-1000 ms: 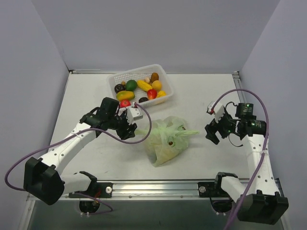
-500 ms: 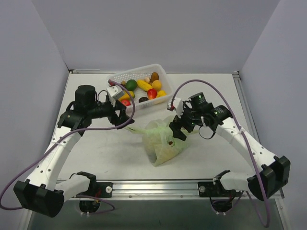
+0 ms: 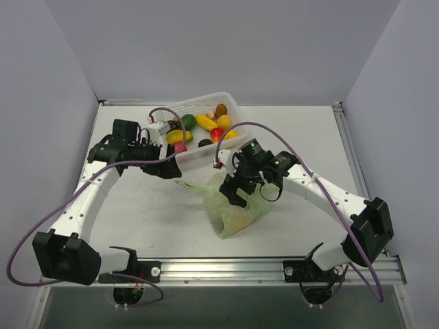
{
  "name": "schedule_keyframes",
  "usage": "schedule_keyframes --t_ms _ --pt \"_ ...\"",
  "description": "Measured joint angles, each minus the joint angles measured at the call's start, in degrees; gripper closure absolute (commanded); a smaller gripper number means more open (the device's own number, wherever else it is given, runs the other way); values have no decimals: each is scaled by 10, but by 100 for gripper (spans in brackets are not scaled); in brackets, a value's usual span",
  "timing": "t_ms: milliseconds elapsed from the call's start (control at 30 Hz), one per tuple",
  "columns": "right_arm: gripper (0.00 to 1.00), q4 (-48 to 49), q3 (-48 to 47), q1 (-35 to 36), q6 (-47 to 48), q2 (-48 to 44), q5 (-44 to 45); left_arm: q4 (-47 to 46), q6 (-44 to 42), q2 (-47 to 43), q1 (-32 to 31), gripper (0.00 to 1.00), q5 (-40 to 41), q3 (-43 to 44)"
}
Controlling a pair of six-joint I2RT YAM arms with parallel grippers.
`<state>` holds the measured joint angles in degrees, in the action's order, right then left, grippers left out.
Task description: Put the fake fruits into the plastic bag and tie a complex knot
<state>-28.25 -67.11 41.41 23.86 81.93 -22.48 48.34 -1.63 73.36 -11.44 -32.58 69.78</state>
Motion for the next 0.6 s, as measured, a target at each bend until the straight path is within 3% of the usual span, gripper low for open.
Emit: schedule_keyframes --t_ms 333,600 --pt "0 38 34 6 -31 10 31 15 10 -32 6 3 35 -14" --pt "0 36 30 -27 -83 -71 26 11 11 -43 6 3 74 -57"
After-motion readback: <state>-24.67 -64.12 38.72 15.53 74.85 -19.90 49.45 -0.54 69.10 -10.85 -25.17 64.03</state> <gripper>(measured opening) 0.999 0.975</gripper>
